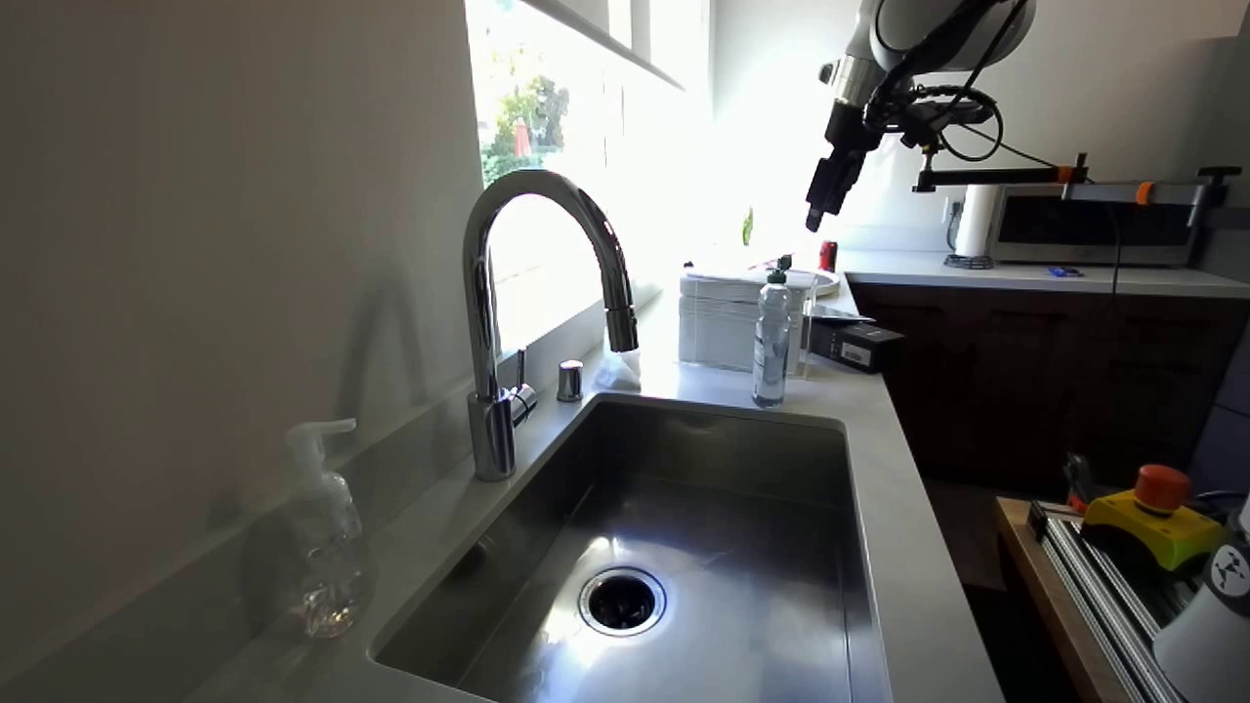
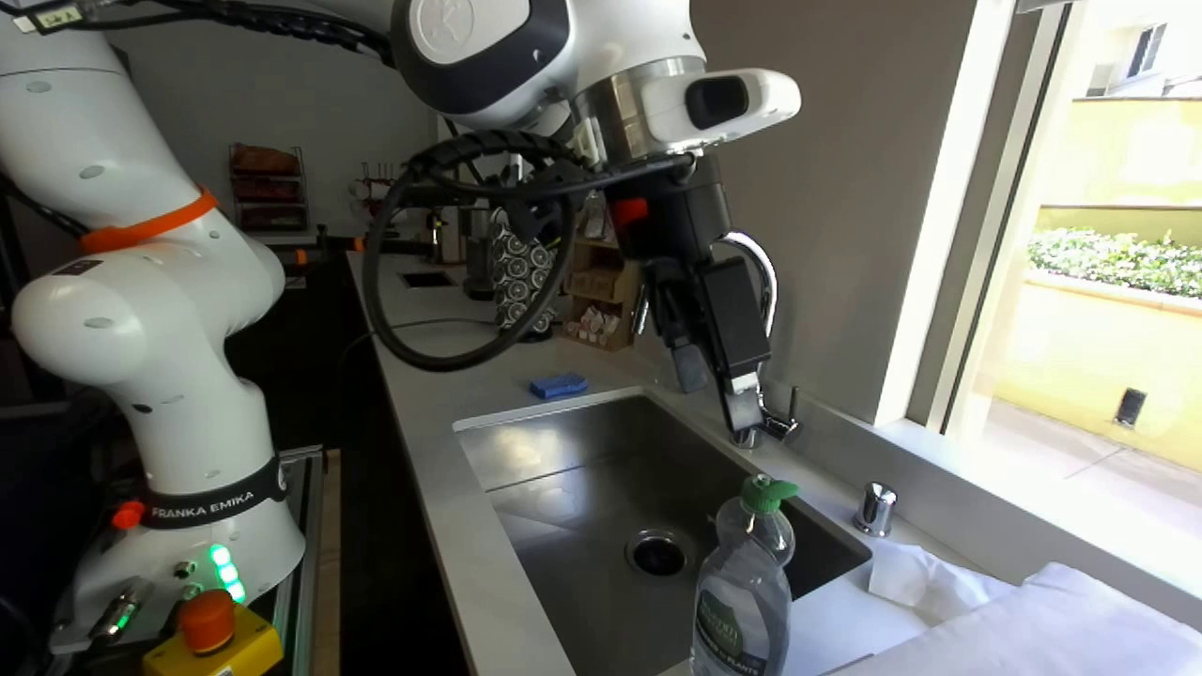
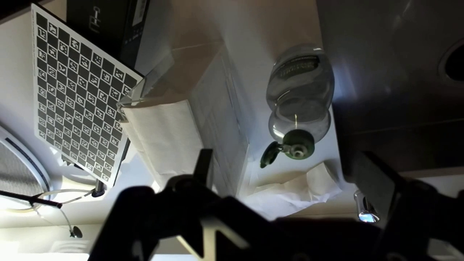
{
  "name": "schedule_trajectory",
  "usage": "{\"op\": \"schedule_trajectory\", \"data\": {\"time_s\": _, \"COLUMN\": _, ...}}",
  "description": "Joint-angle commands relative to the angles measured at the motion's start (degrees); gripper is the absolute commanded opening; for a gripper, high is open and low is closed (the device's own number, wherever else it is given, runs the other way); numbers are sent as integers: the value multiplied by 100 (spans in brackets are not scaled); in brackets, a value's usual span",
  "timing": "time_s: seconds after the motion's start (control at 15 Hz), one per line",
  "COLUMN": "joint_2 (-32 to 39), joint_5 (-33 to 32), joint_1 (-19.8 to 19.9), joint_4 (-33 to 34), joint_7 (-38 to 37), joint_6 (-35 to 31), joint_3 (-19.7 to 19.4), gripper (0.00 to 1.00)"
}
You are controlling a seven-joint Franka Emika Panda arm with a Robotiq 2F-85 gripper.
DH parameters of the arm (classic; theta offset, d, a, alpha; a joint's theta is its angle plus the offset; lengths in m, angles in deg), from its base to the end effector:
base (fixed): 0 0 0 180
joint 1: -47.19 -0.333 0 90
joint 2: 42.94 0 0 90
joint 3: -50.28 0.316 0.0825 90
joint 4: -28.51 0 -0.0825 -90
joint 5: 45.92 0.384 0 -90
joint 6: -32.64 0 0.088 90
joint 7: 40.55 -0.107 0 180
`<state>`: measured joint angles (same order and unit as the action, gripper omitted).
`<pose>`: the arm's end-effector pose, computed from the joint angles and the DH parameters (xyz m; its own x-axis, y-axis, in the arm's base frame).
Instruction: Open the cap of the bottle
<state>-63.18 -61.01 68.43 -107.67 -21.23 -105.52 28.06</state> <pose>0.3376 -0.3354 0.4856 0.9296 -0.2126 0.3012 -0.2833 -0.9347 0.2147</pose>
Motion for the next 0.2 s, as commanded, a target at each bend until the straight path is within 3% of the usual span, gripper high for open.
{"op": "schedule_trajectory", "data": {"time_s": 0.0, "joint_2": -15, "joint_5": -3, "joint_1": -12, "joint_4": 11, "joint_7": -2, "joint_6": 22, "joint_3": -16, "gripper": 100}}
{"op": "schedule_trajectory", "data": {"time_s": 0.13, "joint_2": -32, "joint_5": -2, "joint_1": -11, "joint_4": 11, "joint_7": -1, "joint_6": 28, "joint_3": -20, "gripper": 100}}
